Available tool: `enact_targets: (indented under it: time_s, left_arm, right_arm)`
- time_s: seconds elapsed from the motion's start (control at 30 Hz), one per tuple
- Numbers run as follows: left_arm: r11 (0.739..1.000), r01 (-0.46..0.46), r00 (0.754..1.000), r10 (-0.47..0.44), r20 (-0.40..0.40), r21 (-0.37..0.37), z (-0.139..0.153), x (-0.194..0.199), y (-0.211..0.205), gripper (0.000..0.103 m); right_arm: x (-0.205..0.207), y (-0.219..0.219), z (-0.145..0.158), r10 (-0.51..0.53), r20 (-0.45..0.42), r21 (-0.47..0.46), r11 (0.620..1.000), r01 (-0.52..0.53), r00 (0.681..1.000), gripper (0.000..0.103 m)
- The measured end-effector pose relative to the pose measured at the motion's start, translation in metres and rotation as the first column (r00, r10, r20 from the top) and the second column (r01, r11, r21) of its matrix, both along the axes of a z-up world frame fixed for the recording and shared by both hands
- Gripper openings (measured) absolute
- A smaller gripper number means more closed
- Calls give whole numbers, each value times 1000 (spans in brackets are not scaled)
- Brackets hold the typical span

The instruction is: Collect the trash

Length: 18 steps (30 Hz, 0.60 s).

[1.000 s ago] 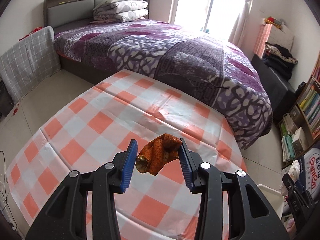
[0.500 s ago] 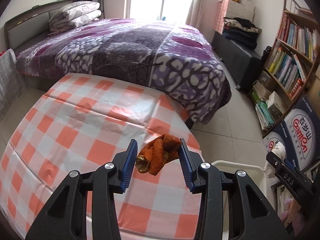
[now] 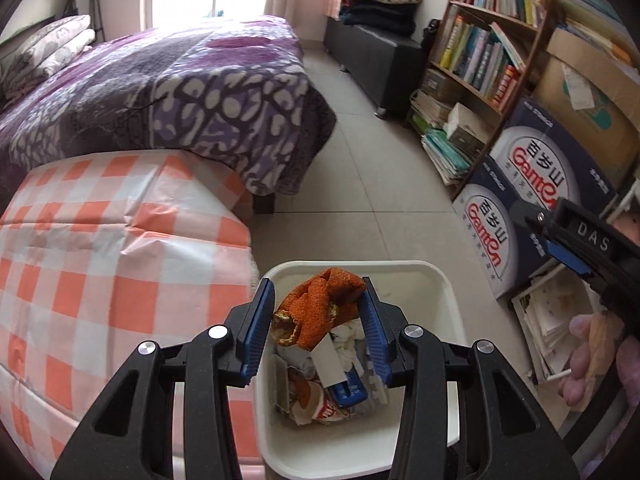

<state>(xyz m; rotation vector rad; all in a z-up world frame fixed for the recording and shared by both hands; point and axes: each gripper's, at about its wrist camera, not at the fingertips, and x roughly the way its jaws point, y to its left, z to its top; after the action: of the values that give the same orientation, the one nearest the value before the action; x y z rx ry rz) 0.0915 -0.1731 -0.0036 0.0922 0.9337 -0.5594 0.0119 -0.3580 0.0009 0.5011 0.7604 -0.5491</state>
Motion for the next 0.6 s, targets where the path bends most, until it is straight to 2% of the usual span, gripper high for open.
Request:
enact_targets:
  time_s: [0.03, 0.1, 0.13, 0.27, 0.43, 0.53, 0.6]
  left_arm:
    - [1000, 25, 1000, -25, -11, -10, -1, -3, -4, 46]
    - [998, 58, 998, -59, -25, -33, -2, -10, -11, 65]
    - [997, 64, 998, -64, -15, -31, -1, -15, -14, 68]
    - [995, 86, 994, -89, 61, 39, 1, -37, -21, 80]
    - [988, 54, 973, -85, 213, 145, 10, -65, -14, 85]
    - [986, 2, 950, -53, 308, 165, 20, -81, 1, 88]
    - [986, -50, 924, -16, 381, 161, 27, -93, 15, 91]
  right_arm:
    - [-3, -3, 1, -8, 7, 0, 1000, 8, 1000, 82]
    - [-12, -10, 5, -25, 20, -7, 1000, 25, 999, 85]
    - [-18, -11, 7, -33, 28, -15, 999, 33, 999, 86]
    - [-34, -11, 16, -52, 44, -52, 997, 54, 998, 91]
    - [-56, 3, 24, -59, 69, -95, 993, 66, 996, 96]
    - [-72, 22, 23, -55, 79, -131, 989, 65, 995, 96]
    - [-80, 32, 22, -50, 83, -145, 987, 62, 995, 96]
